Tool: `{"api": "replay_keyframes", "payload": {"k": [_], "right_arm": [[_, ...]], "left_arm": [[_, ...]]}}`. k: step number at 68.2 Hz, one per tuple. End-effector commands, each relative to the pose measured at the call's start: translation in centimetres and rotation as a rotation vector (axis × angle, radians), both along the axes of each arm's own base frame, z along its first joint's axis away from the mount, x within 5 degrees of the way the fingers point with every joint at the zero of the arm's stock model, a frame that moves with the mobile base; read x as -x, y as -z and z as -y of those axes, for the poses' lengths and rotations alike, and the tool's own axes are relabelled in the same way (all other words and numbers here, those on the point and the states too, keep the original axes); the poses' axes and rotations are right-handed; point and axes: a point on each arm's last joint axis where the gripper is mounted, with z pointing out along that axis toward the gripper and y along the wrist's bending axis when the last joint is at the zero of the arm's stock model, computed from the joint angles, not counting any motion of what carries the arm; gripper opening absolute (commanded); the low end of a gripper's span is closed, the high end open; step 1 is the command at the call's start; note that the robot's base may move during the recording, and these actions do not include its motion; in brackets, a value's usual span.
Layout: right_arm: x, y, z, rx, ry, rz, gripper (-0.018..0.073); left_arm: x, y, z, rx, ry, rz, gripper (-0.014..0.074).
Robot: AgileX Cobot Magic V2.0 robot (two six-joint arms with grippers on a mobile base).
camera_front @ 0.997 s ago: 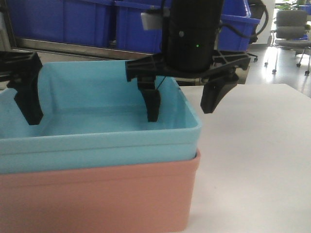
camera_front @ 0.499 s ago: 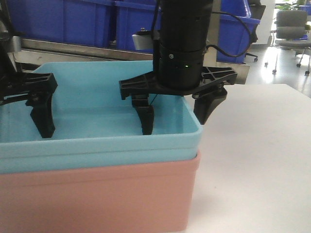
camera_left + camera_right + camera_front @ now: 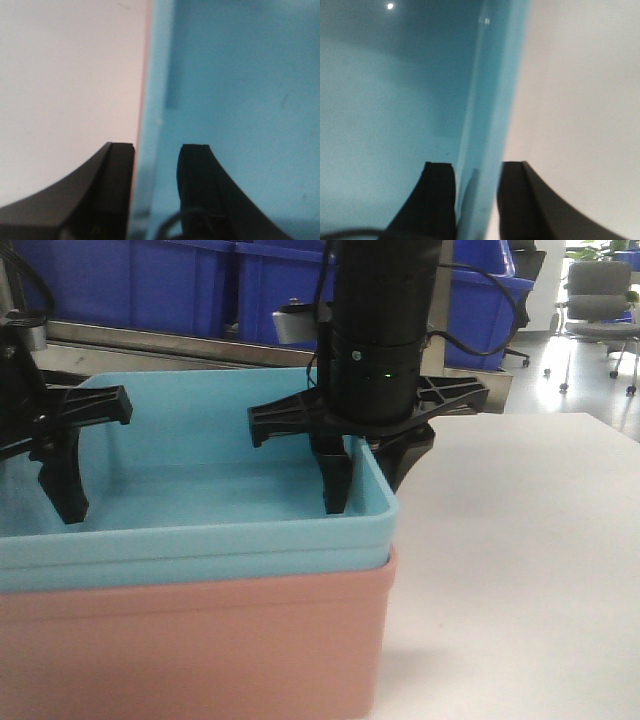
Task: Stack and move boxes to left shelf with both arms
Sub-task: 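Lower both grippers onto opposite rims of the stacked bins and grip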
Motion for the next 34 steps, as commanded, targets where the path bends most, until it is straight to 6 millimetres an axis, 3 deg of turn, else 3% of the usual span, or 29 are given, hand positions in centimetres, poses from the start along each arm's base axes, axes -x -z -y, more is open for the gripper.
{"api": "replay_keyframes", "payload": {"k": [1, 13, 34], "right_arm": [[-0.2, -1.0, 0.2, -0.008, 0.006, 0.027, 0.0063], [0.0, -1.7, 0.3, -0.019, 0.007, 0.039, 0.0047], [1.1, -6.5, 1.4, -0.102, 0.039, 0.128, 0.0047]], "left_arm": [[-0.2, -0.4, 0.0, -0.027, 0.065, 0.042, -0.0004], [0.0, -1.3, -0.1, -0.019, 0.065, 0.073, -0.0004], [2.5, -7.2, -1.0, 0.035, 0.063, 0.244, -0.0006]]}}
